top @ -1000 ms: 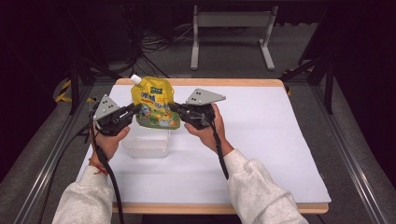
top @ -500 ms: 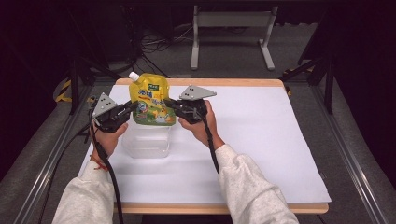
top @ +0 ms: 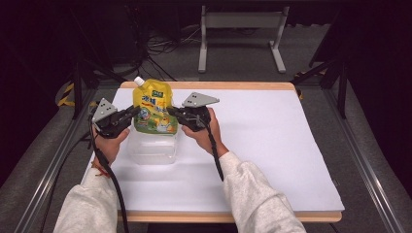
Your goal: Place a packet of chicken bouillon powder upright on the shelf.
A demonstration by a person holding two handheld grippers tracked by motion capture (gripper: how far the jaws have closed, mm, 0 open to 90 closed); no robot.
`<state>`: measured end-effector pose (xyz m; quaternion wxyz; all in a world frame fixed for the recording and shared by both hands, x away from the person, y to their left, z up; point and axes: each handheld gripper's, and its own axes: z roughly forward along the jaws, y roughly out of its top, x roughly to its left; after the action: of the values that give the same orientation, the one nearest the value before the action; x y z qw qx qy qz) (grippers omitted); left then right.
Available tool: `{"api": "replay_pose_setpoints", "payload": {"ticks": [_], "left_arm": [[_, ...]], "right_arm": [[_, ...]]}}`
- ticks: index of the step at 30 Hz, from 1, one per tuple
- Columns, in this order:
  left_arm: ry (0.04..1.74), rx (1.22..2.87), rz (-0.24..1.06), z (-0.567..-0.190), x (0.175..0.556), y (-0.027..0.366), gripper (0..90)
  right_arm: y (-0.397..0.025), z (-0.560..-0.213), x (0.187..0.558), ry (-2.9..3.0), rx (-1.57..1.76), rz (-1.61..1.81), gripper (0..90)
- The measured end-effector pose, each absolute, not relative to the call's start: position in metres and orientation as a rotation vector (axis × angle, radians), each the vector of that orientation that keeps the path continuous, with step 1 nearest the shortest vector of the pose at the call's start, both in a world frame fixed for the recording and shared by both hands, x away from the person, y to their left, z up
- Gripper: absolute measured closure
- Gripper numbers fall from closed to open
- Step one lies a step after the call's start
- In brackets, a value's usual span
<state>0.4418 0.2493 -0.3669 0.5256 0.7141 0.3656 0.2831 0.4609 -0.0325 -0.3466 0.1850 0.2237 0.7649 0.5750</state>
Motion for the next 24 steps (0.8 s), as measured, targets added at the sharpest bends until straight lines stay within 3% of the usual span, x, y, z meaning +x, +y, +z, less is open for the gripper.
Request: {"api": "replay_pose_setpoints", "payload": {"ticks": [24], "left_arm": [[0.884,1.843,0.69,-0.387,0.437,0.252,82.7]], "right_arm": [[-0.023,-0.371,0.456,2.26,0.64,1.518,86.9]]}}
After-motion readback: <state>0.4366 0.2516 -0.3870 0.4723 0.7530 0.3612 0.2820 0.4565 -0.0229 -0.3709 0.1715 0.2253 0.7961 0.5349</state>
